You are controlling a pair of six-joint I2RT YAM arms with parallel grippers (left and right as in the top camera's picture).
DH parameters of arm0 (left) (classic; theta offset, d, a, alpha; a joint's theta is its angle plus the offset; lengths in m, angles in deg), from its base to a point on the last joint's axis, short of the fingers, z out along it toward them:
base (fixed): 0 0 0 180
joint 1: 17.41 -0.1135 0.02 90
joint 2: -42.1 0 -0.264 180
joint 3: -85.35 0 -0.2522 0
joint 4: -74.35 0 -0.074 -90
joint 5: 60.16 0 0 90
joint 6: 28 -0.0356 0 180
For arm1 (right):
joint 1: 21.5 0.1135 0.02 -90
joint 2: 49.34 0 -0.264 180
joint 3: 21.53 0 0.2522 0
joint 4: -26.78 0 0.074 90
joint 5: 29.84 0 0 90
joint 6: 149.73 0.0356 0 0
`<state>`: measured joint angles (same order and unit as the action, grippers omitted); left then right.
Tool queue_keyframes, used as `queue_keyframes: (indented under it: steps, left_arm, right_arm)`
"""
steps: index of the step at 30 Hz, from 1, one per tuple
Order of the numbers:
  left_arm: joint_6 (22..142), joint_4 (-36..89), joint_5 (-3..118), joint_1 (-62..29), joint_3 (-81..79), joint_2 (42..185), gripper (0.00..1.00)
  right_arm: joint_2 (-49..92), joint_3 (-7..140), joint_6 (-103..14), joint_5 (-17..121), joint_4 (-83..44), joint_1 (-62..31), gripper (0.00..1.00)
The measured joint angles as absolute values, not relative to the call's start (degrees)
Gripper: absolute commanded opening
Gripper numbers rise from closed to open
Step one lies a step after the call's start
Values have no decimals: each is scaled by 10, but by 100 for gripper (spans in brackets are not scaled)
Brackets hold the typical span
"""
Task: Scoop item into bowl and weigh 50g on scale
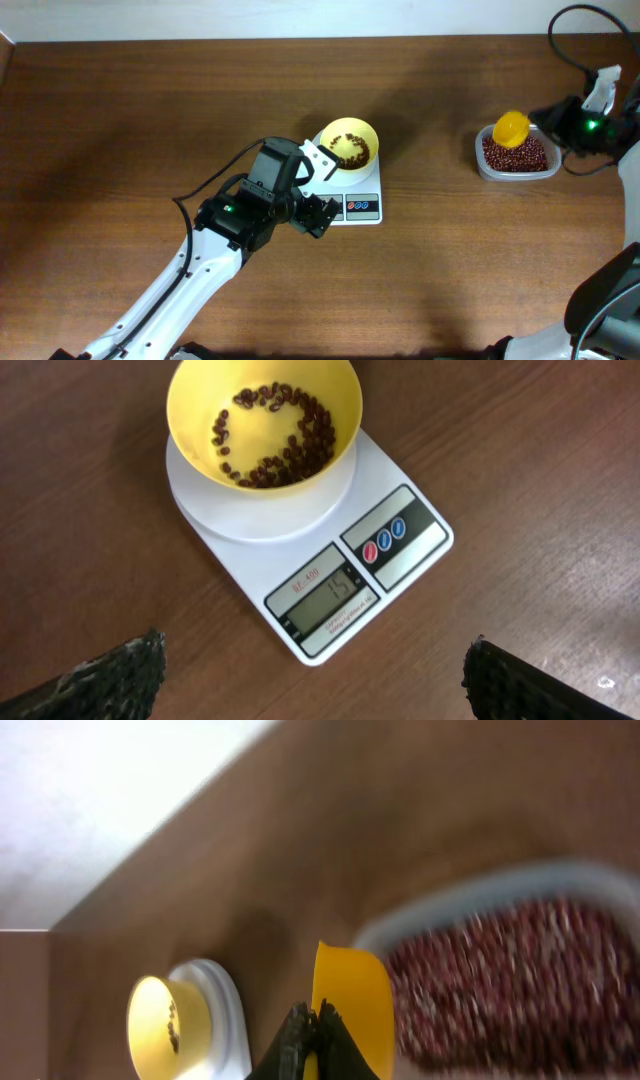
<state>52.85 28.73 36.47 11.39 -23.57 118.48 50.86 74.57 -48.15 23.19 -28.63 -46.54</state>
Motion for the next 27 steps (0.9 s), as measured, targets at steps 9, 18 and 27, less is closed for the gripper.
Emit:
queue_keyframes:
  steps: [9, 18, 27]
  left_arm:
    - [529, 287, 365, 114, -236, 1185, 99]
    - [529, 287, 365, 114, -236, 1185, 99]
    - [529, 287, 365, 114, -236, 1185, 99]
  right_arm:
    - [508, 746, -496, 564, -331, -359, 4]
    - [523, 746, -496, 703, -300, -355, 4]
    - [559, 746, -497, 662, -287, -355, 4]
